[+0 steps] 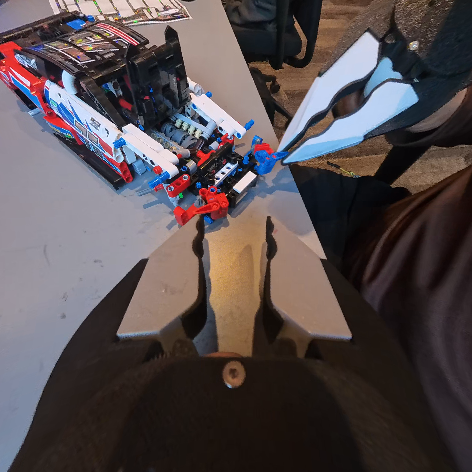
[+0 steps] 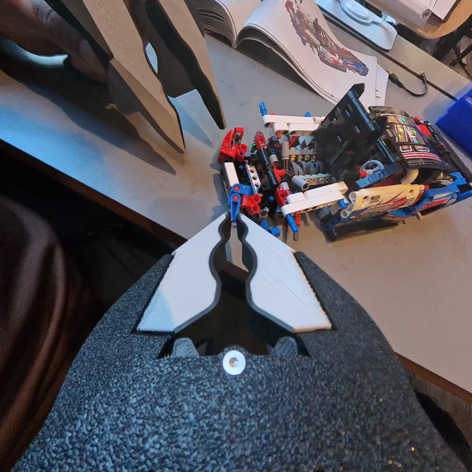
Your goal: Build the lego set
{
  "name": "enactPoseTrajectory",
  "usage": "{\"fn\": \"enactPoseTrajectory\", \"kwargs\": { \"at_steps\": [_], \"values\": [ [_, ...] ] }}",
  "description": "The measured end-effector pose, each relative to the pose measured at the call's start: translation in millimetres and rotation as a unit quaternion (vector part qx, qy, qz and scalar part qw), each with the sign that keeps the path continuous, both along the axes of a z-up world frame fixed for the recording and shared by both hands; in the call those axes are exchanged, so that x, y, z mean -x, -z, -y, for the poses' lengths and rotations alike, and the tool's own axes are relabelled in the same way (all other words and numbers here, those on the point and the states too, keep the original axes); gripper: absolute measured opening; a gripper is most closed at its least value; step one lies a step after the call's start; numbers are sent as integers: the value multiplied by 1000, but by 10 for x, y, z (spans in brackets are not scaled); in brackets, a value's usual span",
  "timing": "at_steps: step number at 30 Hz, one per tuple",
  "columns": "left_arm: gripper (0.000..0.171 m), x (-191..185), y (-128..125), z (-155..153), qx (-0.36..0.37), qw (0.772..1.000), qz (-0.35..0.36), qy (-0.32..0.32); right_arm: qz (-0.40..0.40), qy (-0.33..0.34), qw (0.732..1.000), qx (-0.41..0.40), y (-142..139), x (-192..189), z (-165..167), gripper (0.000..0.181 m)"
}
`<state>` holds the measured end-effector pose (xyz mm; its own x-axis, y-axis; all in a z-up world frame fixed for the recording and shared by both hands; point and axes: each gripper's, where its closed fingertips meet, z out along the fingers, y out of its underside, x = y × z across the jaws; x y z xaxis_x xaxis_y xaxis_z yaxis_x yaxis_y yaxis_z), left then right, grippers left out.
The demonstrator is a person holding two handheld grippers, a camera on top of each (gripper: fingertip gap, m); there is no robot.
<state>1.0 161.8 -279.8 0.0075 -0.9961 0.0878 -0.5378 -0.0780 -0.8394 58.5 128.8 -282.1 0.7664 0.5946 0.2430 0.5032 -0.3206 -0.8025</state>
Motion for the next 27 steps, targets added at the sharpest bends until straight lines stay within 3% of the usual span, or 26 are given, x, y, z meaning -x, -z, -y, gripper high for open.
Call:
{"fn": "enactPoseTrajectory", "kwargs": {
  "at_steps": [27],
  "values": [
    [41,31,6,41,-17,1000,-2,8,40,13,999,28,12,22,-72,4]
  ]
}}
